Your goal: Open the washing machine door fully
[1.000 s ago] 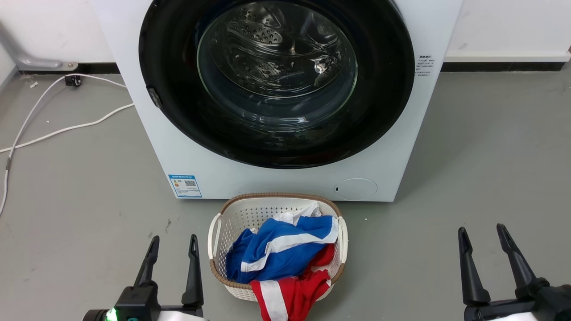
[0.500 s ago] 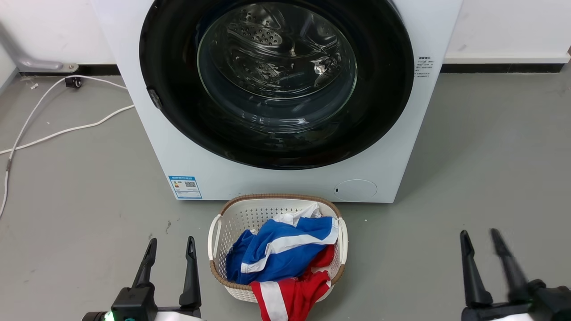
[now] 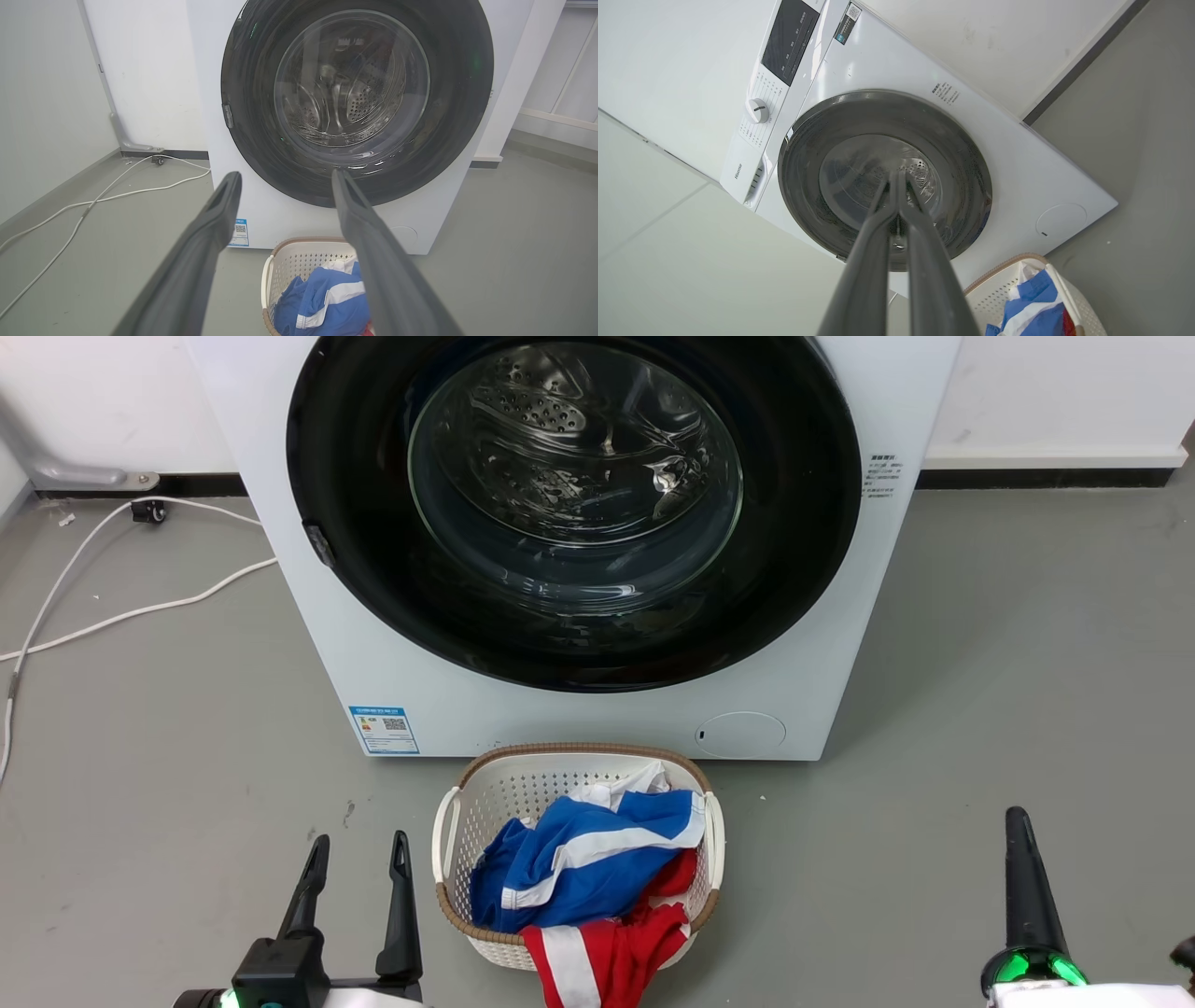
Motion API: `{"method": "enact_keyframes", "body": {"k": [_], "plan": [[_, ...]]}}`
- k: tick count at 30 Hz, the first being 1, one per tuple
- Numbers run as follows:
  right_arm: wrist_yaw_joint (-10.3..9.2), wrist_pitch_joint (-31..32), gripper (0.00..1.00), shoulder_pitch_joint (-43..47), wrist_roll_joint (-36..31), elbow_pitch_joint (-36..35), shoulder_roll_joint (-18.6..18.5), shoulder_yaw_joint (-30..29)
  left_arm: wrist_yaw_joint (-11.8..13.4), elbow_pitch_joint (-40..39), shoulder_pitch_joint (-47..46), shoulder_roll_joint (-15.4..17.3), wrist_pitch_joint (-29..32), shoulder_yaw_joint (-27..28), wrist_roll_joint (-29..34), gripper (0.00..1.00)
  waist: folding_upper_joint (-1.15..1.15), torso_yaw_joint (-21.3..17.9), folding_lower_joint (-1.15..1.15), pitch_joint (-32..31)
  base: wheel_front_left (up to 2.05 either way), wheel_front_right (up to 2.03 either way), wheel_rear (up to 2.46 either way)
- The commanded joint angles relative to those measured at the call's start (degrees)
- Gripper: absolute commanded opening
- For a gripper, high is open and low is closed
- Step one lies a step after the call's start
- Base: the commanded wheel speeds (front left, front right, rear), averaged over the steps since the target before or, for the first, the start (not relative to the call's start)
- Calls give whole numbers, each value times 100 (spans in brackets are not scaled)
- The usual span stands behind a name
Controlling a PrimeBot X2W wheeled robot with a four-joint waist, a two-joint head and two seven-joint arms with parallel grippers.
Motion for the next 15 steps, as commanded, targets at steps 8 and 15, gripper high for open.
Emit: {"method": "enact_keyframes", "body": {"k": [8,15], "plan": [[1,425,0,95,3407,-380,-100,263,47,-11,64,-1,-16,9,-64,100,0,27,0,-6,0,0,0],[1,1742,0,358,4883,-591,-76,-235,43,-33,70,0,-16,42,-57,100,0,18,0,22,0,0,0]]}}
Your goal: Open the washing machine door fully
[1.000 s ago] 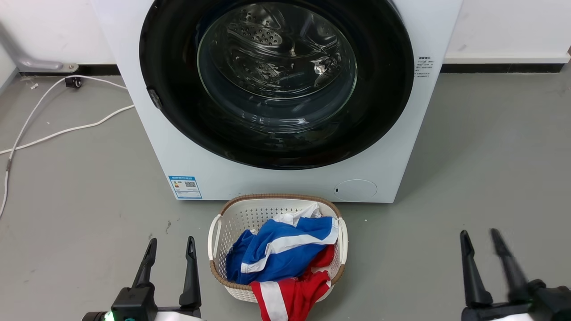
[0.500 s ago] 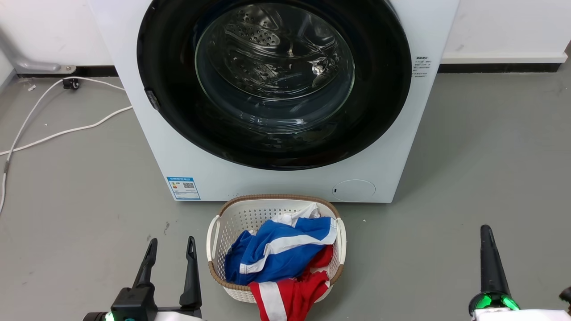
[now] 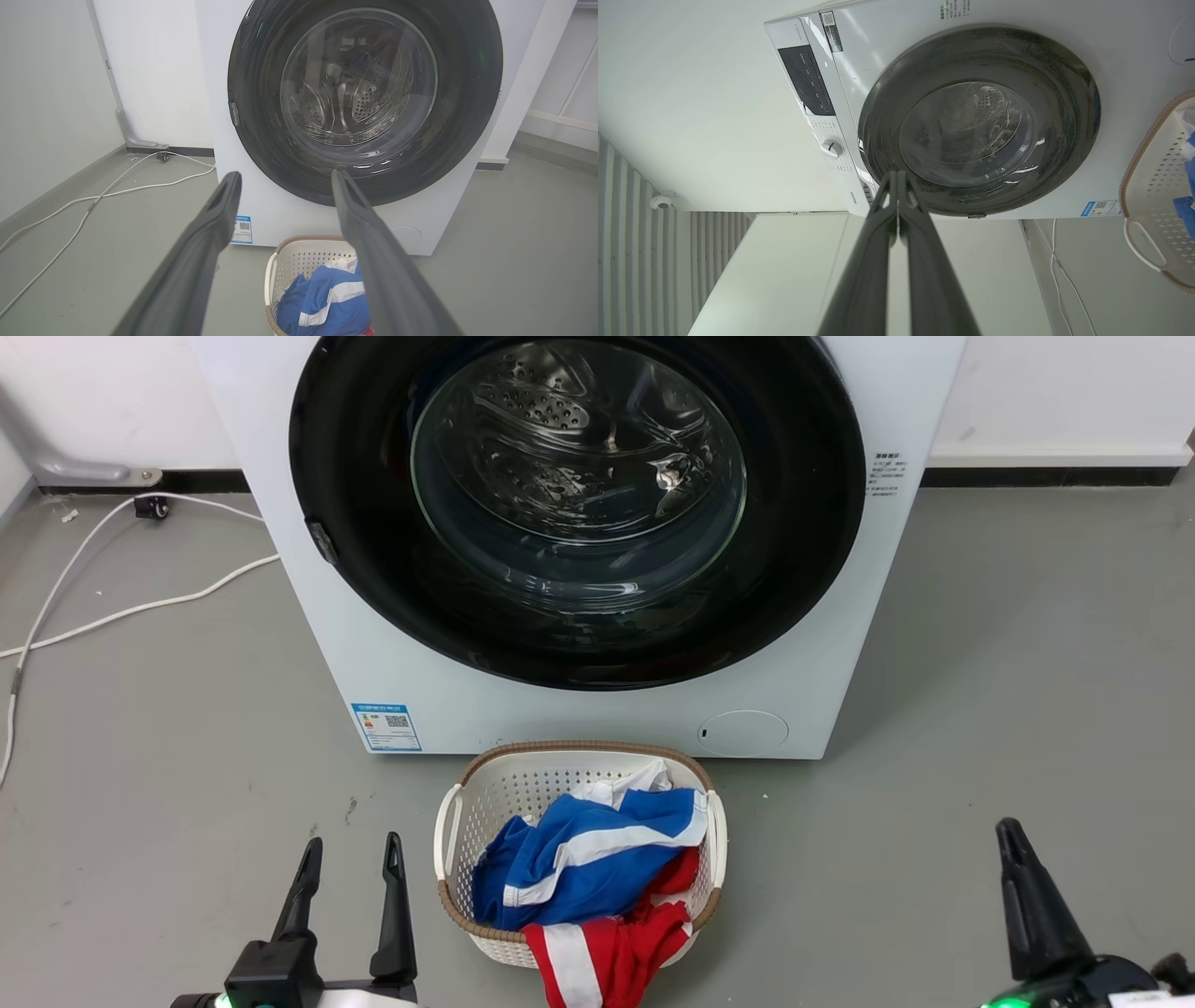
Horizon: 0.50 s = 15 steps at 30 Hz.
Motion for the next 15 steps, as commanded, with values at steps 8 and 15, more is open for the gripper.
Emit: {"method": "enact_keyframes", "body": {"k": [8,15], "plan": [[2,385,0,111,-274,312,60,-185,23,-22,51,1,-16,26,53,100,0,5,0,16,0,0,0],[2,407,0,-47,-393,449,76,-217,27,-34,20,1,-16,33,100,100,0,26,0,51,0,0,0]]}}
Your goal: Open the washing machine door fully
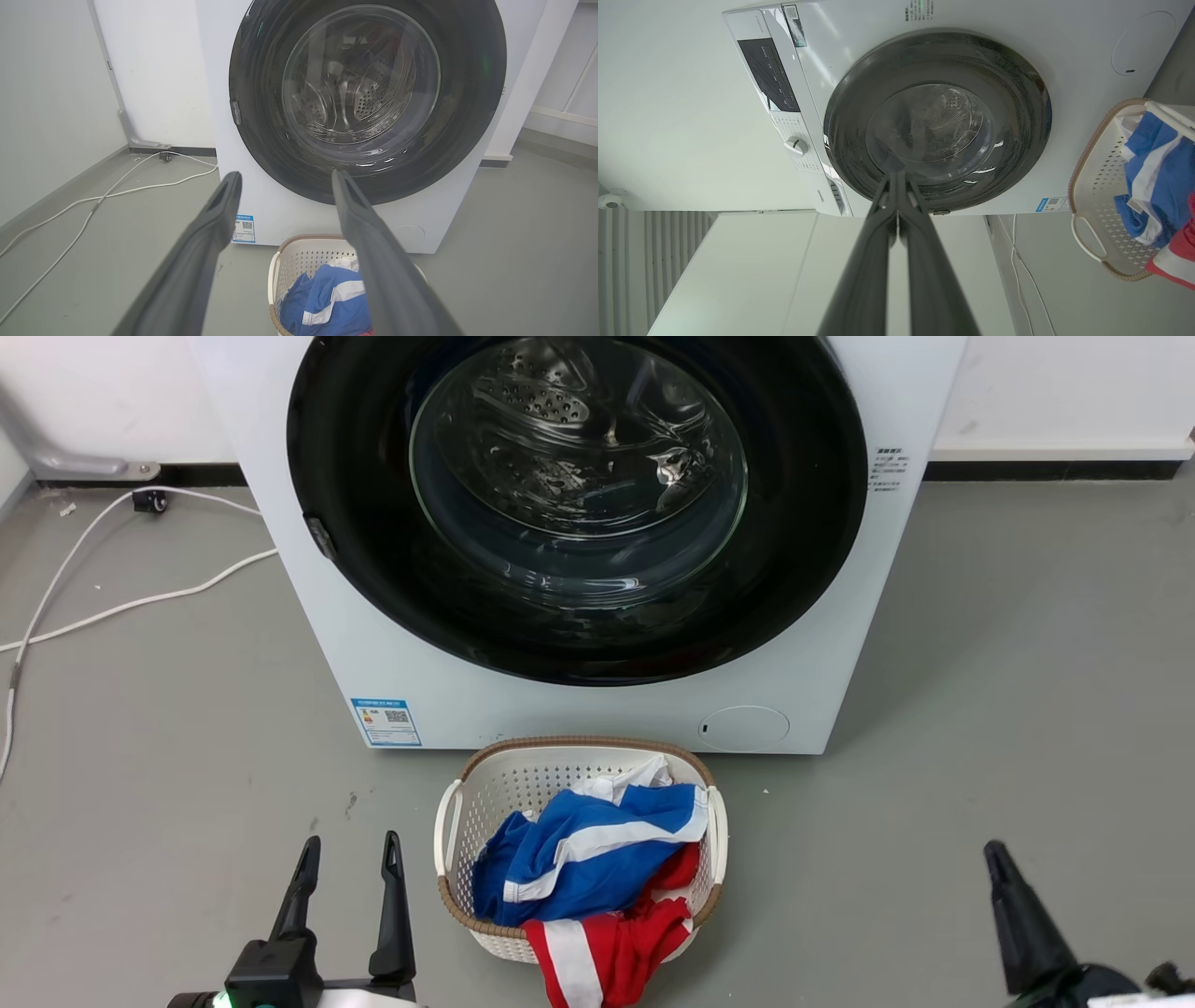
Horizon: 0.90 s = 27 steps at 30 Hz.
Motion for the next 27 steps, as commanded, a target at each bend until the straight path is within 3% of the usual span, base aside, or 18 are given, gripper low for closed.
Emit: {"method": "enact_keyframes", "body": {"k": [1,9,16,27], "plan": [[2,-1,0,-138,-69,25,14,-48,21,-17,3,1,-16,-1,37,100,0,14,0,15,0,0,0],[2,38,0,-1400,-241,571,-229,-803,-17,-79,-208,1,-16,-19,103,100,0,105,0,299,0,0,0],[2,254,0,-3040,-309,1323,-861,-1307,23,-241,-528,1,-16,-80,240,100,0,277,0,816,0,0,0],[2,809,0,-5604,-957,2564,-1955,-855,56,-617,-1172,1,-16,-250,320,100,0,598,0,1901,0,0,0]]}}
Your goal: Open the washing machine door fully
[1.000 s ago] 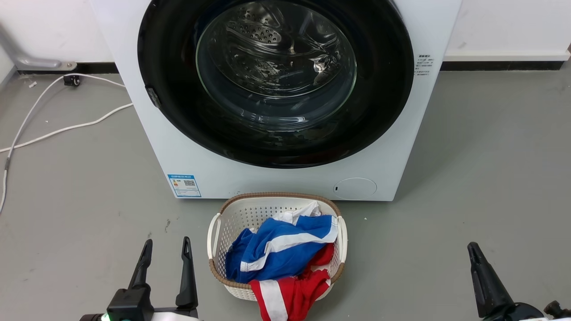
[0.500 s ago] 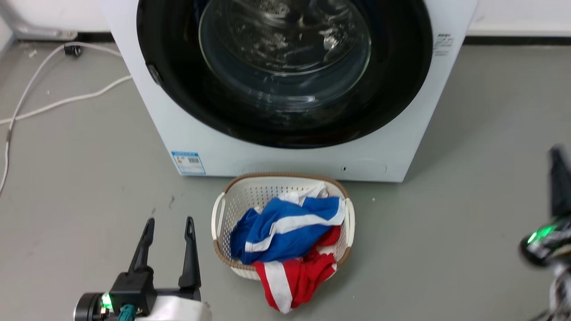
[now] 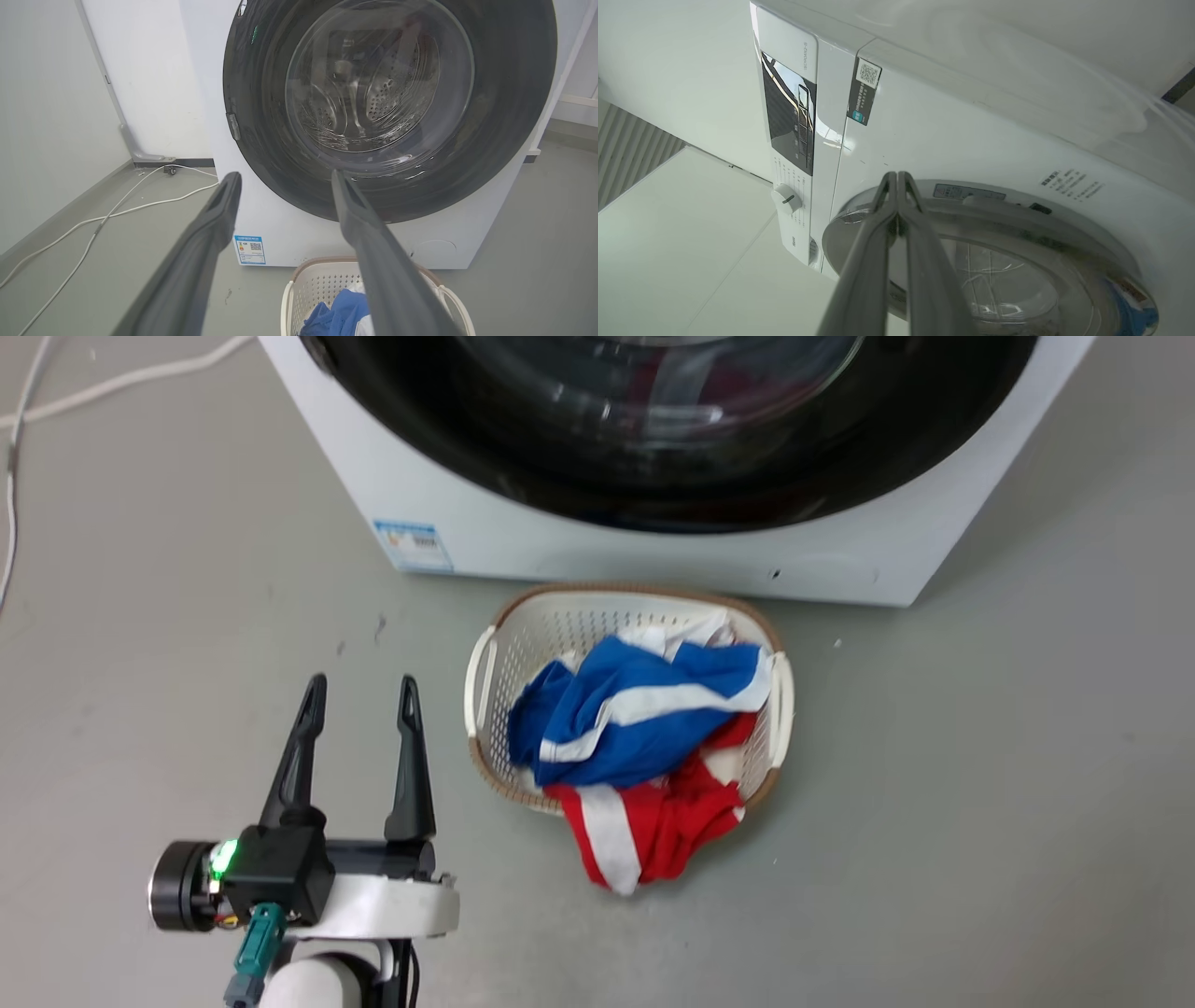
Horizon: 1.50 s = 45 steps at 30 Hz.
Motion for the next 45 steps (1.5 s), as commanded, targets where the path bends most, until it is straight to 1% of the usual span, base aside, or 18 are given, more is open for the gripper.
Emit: {"method": "enact_keyframes", "body": {"k": [1,5,11,16,20,24,29,33,39,40,45], "plan": [[3,78,0,-284,-103,104,-103,97,35,-54,-122,0,-15,-25,16,100,0,157,-1,351,0,0,0],[3,367,0,-1158,-386,483,-386,448,127,-259,-304,-1,-14,-117,24,100,0,244,-1,726,0,0,0],[3,820,0,-2165,-947,1089,-626,1069,202,-367,-536,1,-14,-245,-20,100,0,377,-1,1163,0,0,0],[3,1188,0,-2740,-1435,1446,-745,1525,256,-391,-691,1,-15,-317,-76,100,0,498,-1,1433,0,0,0],[3,1426,0,-2959,-1629,1616,-694,1760,302,-381,-736,1,-15,-371,-124,100,0,555,-1,1519,0,0,0],[8,1576,0,-2885,-1720,1684,-698,1868,335,-353,-756,1,-15,-401,-155,100,0,578,-1,1506,0,0,0],[8,1748,0,-2549,-1589,1528,-650,1951,359,-321,-708,1,-15,-343,-137,100,0,494,-1,1386,0,0,0],[8,1922,0,-2137,-1441,1190,-628,2057,320,-330,-634,1,-15,-270,-89,100,0,355,-1,1274,0,0,0],[9,1992,0,-1430,-1113,517,-621,2061,245,-290,-558,0,-14,-183,-12,100,0,166,-1,1059,0,0,0],[9,1992,0,-1430,-1113,517,-621,2061,245,-290,-558,0,-14,-183,-12,100,0,166,-1,1059,0,0,0],[9,2057,0,-669,-877,-50,-574,2135,211,-260,-441,1,-15,-90,45,100,0,18,-1,837,0,0,0]]}}
